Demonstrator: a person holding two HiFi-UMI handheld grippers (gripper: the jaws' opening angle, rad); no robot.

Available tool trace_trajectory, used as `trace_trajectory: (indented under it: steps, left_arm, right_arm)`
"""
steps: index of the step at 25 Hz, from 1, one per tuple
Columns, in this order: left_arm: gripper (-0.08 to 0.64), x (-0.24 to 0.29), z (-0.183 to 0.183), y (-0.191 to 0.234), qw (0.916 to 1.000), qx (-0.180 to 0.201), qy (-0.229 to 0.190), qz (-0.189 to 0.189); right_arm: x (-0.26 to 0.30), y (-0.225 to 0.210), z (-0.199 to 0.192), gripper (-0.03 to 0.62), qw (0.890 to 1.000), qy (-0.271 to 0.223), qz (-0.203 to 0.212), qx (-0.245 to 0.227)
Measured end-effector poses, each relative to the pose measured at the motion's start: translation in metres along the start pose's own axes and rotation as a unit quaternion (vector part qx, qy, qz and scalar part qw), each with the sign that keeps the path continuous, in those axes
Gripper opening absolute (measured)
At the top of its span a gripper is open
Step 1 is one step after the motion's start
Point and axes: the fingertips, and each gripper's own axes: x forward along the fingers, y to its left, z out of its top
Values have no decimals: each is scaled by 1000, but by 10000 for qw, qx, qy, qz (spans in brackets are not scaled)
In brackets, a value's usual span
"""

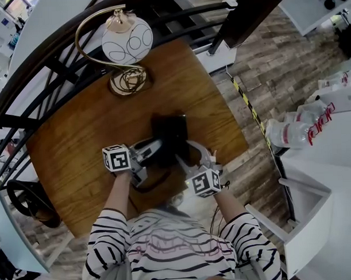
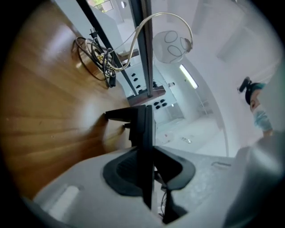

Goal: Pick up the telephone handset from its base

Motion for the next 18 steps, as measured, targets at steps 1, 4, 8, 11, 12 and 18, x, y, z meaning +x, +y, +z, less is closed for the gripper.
trace_trajectory:
  steps: [1,4,8,11,12,18]
  left_arm:
    - [83,0,0,1,10000,-50,8,-82]
    - [81,0,2,4,9997,-118,34,-216]
    - [81,-1,3,4,9994,-155,2,-323]
    - [80,-1,2,3,9997,-76,8,-230]
    - [80,-2,1,3,9998,-45,13,-173]
    - [75,-4,0,-6,9985,-200,-11,-507]
  right_arm:
    - [1,0,0,207,10000,-3,-4,12]
    - [3,-2,0,207,10000,-6,-35,71]
    - [4,-2,0,207,10000,22,-21,68]
    - [2,-1,0,207,9999,50,-35,80]
    - [2,0,0,207,9999,62,-44,91]
    - [2,0,0,209,9999,81,-33,123]
